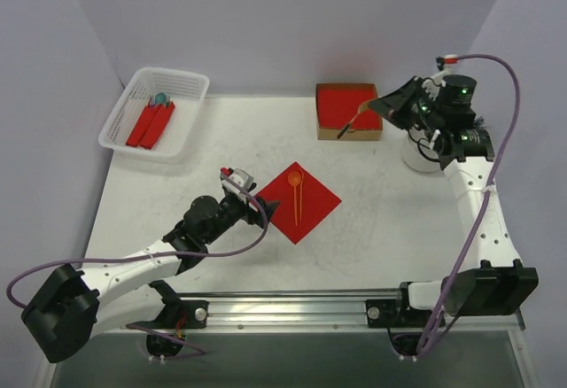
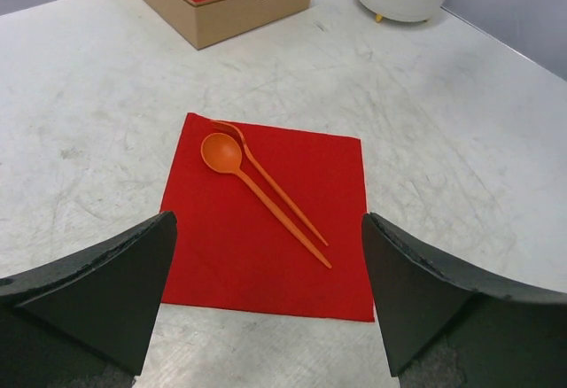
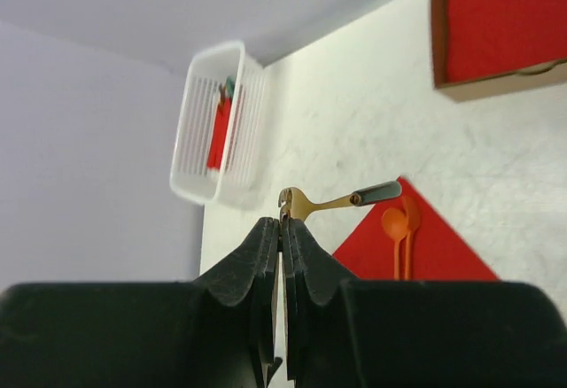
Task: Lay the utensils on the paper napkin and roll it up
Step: Place the utensils on the napkin.
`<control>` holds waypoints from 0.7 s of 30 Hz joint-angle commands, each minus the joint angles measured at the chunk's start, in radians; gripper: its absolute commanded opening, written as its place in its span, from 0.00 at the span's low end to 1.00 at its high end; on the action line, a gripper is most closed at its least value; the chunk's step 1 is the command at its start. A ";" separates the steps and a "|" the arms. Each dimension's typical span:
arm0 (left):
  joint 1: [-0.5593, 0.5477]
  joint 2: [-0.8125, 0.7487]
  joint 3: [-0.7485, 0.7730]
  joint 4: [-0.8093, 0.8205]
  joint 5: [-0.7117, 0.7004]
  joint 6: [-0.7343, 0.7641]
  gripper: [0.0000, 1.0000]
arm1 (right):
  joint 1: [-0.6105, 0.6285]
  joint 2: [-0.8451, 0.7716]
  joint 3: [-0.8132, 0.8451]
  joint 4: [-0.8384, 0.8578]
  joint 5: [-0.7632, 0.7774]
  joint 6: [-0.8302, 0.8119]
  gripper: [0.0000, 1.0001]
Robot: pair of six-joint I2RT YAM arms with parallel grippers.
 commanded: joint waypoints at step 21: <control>-0.018 0.110 -0.061 0.408 0.320 0.178 0.80 | 0.657 -0.124 -0.111 -0.157 0.207 -0.100 0.00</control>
